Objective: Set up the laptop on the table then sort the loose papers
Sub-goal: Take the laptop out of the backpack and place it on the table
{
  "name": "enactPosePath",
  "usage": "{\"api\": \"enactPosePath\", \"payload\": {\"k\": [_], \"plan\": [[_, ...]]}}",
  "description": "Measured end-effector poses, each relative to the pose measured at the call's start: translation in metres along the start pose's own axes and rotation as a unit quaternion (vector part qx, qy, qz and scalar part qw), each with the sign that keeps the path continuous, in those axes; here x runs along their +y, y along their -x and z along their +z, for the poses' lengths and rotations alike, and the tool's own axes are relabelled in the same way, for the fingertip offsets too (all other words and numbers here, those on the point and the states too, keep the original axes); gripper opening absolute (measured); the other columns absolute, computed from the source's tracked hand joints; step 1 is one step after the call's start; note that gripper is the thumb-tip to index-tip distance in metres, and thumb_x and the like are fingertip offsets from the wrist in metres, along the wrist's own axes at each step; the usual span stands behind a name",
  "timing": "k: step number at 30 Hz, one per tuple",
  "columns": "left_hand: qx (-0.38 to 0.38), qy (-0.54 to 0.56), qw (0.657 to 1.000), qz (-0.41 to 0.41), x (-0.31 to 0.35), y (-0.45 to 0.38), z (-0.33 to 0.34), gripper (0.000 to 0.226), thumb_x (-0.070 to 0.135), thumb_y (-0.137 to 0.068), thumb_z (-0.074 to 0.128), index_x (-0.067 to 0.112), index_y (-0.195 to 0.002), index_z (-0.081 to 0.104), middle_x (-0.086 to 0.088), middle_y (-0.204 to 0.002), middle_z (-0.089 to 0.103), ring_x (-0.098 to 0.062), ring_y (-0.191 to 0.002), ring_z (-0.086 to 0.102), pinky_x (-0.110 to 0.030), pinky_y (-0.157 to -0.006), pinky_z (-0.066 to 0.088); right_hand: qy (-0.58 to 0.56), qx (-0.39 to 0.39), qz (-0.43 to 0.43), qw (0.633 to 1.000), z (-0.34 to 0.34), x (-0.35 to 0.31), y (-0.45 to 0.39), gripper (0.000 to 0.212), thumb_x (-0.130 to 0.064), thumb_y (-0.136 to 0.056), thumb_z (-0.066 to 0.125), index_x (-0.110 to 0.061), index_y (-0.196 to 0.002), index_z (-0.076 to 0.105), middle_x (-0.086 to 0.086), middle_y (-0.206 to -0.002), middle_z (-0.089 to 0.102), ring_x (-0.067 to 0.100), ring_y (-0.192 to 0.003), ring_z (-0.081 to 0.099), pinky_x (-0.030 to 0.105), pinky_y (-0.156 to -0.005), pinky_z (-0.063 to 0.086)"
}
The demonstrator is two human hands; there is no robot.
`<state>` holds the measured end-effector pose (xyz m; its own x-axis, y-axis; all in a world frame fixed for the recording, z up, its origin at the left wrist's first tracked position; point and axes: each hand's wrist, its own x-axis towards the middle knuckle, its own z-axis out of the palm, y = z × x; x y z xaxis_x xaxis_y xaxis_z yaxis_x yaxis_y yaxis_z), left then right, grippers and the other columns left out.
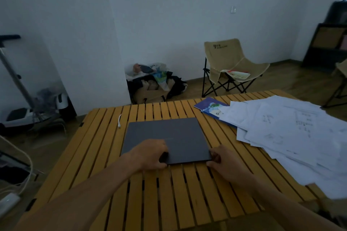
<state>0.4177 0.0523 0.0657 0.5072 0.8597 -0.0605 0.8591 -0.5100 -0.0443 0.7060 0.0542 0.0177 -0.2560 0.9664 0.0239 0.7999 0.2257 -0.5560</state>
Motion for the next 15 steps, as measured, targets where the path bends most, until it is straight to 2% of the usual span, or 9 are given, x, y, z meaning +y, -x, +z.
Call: {"api": "enactPosePath", "payload": {"k": [2, 4, 7, 9, 11, 13, 15], "plan": [[-0.003, -0.004, 1.000, 0.004, 0.001, 0.000, 0.000, 0.039, 0.047, -0.087, 0.061, 0.025, -0.119, 0.060, 0.007, -0.114, 0.059, -0.010, -0.101, 0.058, -0.031, -0.090, 0.052, 0.000, -0.004, 0.000, 1.000, -0.001, 0.006, -0.003, 0.017, -0.039, -0.092, 0.066, -0.045, -0.096, 0.051, -0.015, -0.103, 0.049, 0.000, -0.089, 0.051, 0.014, -0.071, 0.039], [0.000, 0.000, 1.000, 0.009, 0.003, -0.001, -0.001, 0.034, 0.044, -0.089, 0.060, 0.026, -0.118, 0.060, 0.007, -0.113, 0.059, -0.010, -0.100, 0.058, -0.030, -0.090, 0.052, 0.001, -0.007, -0.005, 1.000, -0.001, 0.010, -0.005, 0.015, -0.041, -0.093, 0.065, -0.042, -0.105, 0.056, -0.017, -0.104, 0.047, -0.001, -0.091, 0.050, 0.013, -0.070, 0.038], [0.016, -0.005, 1.000, 0.019, 0.004, -0.001, -0.005, 0.027, 0.040, -0.091, 0.058, 0.026, -0.113, 0.060, 0.008, -0.110, 0.061, -0.009, -0.097, 0.058, -0.028, -0.088, 0.051, 0.007, -0.012, -0.013, 1.000, 0.001, 0.012, -0.007, 0.032, -0.043, -0.094, 0.062, -0.033, -0.124, 0.059, -0.016, -0.114, 0.045, -0.002, -0.099, 0.048, 0.013, -0.078, 0.040], [0.018, -0.019, 0.999, 0.026, 0.005, 0.000, -0.008, 0.025, 0.038, -0.094, 0.054, 0.025, -0.113, 0.061, 0.006, -0.109, 0.063, -0.009, -0.097, 0.060, -0.029, -0.088, 0.052, 0.021, -0.012, -0.033, 0.999, 0.005, 0.013, -0.006, 0.046, -0.042, -0.097, 0.057, -0.029, -0.140, 0.048, -0.015, -0.134, 0.040, 0.002, -0.120, 0.045, 0.021, -0.099, 0.042], [0.025, -0.033, 0.998, 0.038, 0.006, 0.002, -0.016, 0.025, 0.035, -0.097, 0.049, 0.023, -0.114, 0.063, 0.005, -0.107, 0.065, -0.010, -0.096, 0.061, -0.030, -0.088, 0.052, 0.086, -0.021, -0.081, 0.993, 0.008, 0.016, -0.005, 0.056, -0.041, -0.103, 0.045, -0.025, -0.154, 0.029, -0.011, -0.156, 0.026, 0.009, -0.143, 0.029, 0.032, -0.118, 0.032], [0.048, -0.029, 0.997, 0.044, 0.002, 0.004, -0.029, 0.025, 0.034, -0.099, 0.046, 0.023, -0.114, 0.064, 0.006, -0.107, 0.066, -0.008, -0.095, 0.062, -0.029, -0.088, 0.052, 0.149, -0.043, -0.116, 0.981, 0.012, 0.019, -0.005, 0.058, -0.038, -0.106, 0.032, -0.024, -0.159, 0.012, -0.007, -0.166, 0.009, 0.014, -0.152, 0.012, 0.036, -0.124, 0.021], [0.083, -0.015, 0.996, 0.036, -0.009, 0.002, -0.049, 0.027, 0.032, -0.100, 0.046, 0.025, -0.118, 0.064, 0.008, -0.110, 0.066, -0.007, -0.098, 0.061, -0.027, -0.090, 0.051, 0.212, -0.078, -0.137, 0.964, 0.013, 0.021, -0.009, 0.058, -0.033, -0.107, 0.028, -0.022, -0.160, 0.004, -0.006, -0.166, -0.004, 0.013, -0.154, -0.002, 0.035, -0.126, 0.012]]}}
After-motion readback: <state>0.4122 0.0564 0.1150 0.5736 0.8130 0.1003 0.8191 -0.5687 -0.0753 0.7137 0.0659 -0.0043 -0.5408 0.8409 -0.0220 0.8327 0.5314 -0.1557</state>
